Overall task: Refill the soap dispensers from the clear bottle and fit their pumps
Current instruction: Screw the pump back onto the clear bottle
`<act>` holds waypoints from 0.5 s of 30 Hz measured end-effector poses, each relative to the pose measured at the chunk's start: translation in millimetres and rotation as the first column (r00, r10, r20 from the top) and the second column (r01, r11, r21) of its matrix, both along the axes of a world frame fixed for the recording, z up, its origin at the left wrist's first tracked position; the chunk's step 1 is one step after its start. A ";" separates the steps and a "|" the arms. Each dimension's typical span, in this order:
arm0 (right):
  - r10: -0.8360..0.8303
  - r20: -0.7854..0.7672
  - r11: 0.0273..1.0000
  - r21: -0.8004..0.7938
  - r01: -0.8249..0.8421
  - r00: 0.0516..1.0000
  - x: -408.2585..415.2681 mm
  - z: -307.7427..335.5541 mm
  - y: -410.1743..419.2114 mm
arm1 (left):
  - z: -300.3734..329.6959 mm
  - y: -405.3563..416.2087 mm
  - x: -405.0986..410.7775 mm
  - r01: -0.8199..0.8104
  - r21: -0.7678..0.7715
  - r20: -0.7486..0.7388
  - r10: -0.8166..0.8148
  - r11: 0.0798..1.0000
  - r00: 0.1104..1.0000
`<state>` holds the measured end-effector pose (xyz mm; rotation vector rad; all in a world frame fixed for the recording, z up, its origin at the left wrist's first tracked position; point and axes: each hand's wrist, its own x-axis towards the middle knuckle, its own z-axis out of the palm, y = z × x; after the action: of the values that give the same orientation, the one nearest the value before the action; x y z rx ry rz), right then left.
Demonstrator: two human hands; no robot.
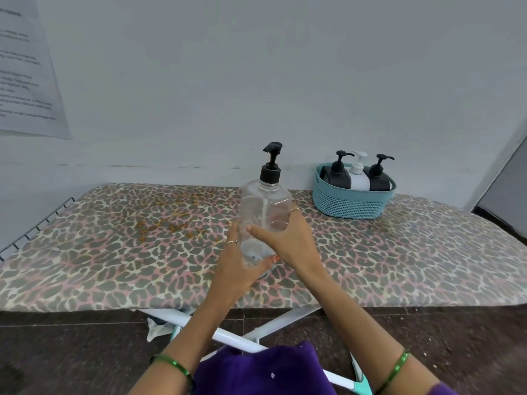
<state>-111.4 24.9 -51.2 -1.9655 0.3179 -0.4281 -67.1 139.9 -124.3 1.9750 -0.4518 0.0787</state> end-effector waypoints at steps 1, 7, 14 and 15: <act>-0.026 0.006 1.000 0.008 0.026 1.000 1.1 -1.1 -2.5 | -0.6 0.2 0.4 0.011 0.006 0.004 -0.011 1.000 1.000; -0.126 0.112 0.983 0.147 0.109 0.986 -2.1 4.8 -32.1 | -2.3 15.4 -0.6 0.049 0.097 -0.003 -0.049 0.994 0.999; -0.407 0.124 0.912 0.117 0.394 0.905 -59.8 34.7 -169.4 | -11.1 -33.2 -3.5 0.078 0.413 0.103 -0.131 0.907 0.986; -0.456 0.112 0.888 0.124 0.443 0.883 -65.6 35.0 -185.2 | -11.9 -33.6 -3.0 0.065 0.459 0.123 -0.136 0.886 0.983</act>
<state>-177.0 -160.2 -16.2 -1.7497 0.6998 -0.8301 -70.1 106.3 -136.2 2.4113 -0.7248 0.0615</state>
